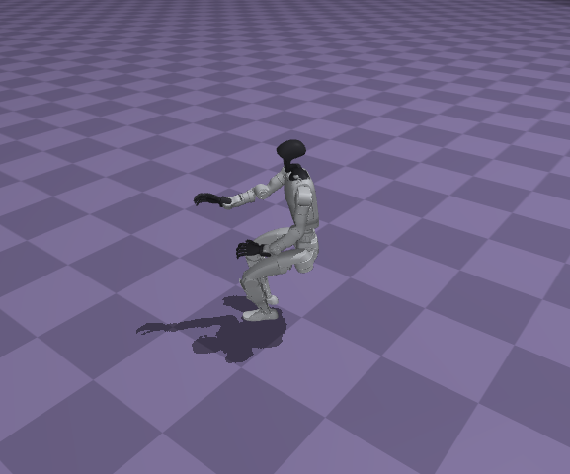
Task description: Upper body actions
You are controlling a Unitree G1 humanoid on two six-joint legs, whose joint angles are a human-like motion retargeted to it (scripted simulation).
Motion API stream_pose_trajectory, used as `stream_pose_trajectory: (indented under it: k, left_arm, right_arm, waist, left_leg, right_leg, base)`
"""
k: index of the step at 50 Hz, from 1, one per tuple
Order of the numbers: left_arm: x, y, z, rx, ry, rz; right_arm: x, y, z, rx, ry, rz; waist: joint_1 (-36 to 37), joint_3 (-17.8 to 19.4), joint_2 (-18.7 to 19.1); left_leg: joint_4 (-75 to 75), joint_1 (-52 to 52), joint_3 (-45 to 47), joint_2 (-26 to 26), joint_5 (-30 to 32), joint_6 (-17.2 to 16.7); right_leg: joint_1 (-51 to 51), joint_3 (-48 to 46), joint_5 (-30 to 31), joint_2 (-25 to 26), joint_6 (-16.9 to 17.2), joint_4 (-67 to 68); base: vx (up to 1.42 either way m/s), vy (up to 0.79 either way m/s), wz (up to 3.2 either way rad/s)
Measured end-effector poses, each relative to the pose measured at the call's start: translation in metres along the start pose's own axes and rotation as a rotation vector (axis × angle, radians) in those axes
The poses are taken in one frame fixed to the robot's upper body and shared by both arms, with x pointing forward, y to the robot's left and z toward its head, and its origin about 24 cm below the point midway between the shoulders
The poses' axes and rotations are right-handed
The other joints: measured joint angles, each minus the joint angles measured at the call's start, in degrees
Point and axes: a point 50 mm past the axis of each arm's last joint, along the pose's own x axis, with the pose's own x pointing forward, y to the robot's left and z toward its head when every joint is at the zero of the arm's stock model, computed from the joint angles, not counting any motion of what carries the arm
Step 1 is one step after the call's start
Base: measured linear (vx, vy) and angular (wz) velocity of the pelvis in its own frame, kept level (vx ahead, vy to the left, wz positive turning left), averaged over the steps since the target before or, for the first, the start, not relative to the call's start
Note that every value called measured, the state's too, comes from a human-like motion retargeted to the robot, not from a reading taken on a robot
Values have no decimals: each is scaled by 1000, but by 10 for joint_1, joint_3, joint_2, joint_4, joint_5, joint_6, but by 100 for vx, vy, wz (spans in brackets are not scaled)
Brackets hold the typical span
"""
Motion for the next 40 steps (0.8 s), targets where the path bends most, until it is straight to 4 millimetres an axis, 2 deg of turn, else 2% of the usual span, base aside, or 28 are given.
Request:
stream_pose_trajectory:
  k: [18,27,40]
  left_arm:
    - [10,7,4,20,-54,8]
    - [11,8,4,24,-54,8]
    - [4,5,-1,16,-21,4]
  right_arm:
    - [9,-13,2,-23,54,-147]
    - [8,-16,12,-26,-40,-214]
    - [7,-29,34,141,-195,-304]
  waist:
    - [10,9,-7]
    - [10,9,-8]
    - [3,0,-4]
  left_leg:
    - [-4,-11,-1,-12,3,1]
    - [-5,-10,0,-11,3,1]
    - [-1,-6,-1,-1,2,-1]
  right_leg:
    - [-10,0,-4,-10,3,2]
    - [-10,0,-4,-10,3,3]
    - [-6,-1,-2,-1,1,1]
  base:
    - [0,0,0]
    - [0,0,0]
    - [0,0,0]
